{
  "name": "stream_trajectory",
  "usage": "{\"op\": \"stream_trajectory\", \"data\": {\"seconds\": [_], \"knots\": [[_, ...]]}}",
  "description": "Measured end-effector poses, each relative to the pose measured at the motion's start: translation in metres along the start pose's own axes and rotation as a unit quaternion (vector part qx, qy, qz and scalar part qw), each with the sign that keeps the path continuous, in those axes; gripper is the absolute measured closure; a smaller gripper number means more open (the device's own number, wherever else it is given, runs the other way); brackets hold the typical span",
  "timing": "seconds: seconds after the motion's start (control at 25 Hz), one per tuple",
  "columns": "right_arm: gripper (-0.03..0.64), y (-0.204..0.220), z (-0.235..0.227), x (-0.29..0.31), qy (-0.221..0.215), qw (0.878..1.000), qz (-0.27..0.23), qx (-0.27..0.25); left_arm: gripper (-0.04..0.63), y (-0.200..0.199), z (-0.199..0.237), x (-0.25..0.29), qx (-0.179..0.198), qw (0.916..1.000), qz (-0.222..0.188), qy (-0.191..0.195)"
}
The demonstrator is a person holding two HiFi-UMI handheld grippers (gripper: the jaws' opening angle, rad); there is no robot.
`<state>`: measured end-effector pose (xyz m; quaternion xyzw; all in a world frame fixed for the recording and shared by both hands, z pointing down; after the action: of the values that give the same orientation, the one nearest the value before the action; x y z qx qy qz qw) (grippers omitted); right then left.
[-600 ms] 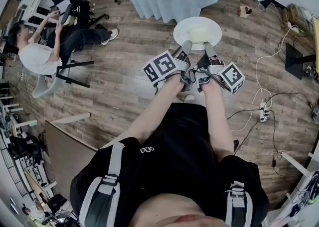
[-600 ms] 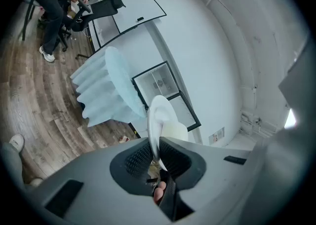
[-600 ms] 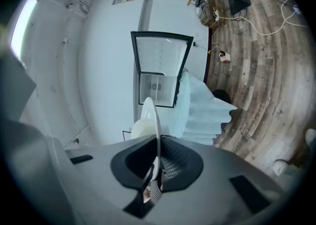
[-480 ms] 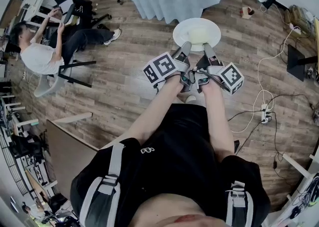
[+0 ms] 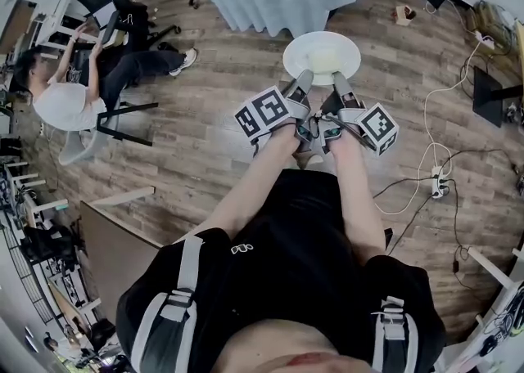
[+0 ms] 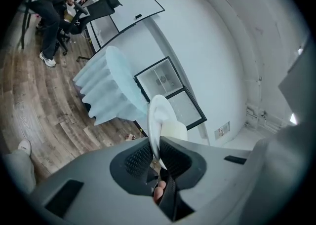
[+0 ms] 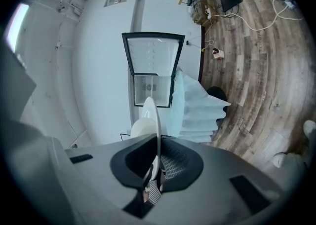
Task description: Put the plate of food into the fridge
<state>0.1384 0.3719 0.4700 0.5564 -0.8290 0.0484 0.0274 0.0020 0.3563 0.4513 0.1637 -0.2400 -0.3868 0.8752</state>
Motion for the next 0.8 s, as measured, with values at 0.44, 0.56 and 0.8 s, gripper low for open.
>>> {"op": "stream_trajectory", "data": {"seconds": [0.44,0.56,0.8], "knots": [[0.591,0.014,-0.016,0.046,0.038,0.999,0.021,0.002,0.551,-0.028,0.04,0.012,-0.04,0.9989,0.003,-0.025],[0.591,0.01,-0.018,0.061,0.037,0.999,0.021,0.007,0.552,-0.035,0.046,0.023,-0.043,0.9988,0.008,-0.024],[0.592,0.024,-0.006,0.119,0.026,0.999,0.029,-0.007,0.552,-0.091,0.063,0.034,-0.039,0.9991,0.0,-0.019]]}}
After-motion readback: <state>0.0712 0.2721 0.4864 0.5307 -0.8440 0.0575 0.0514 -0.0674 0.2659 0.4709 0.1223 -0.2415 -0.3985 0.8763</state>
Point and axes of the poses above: the fingertips, and each gripper's own axes: x forward along the fingers, z to its left, y out of its underside, the point moved 6 cm from there along -x, backward along the fingers, and after that the axes turned 6 degrees about x, right-handed, at the moved point
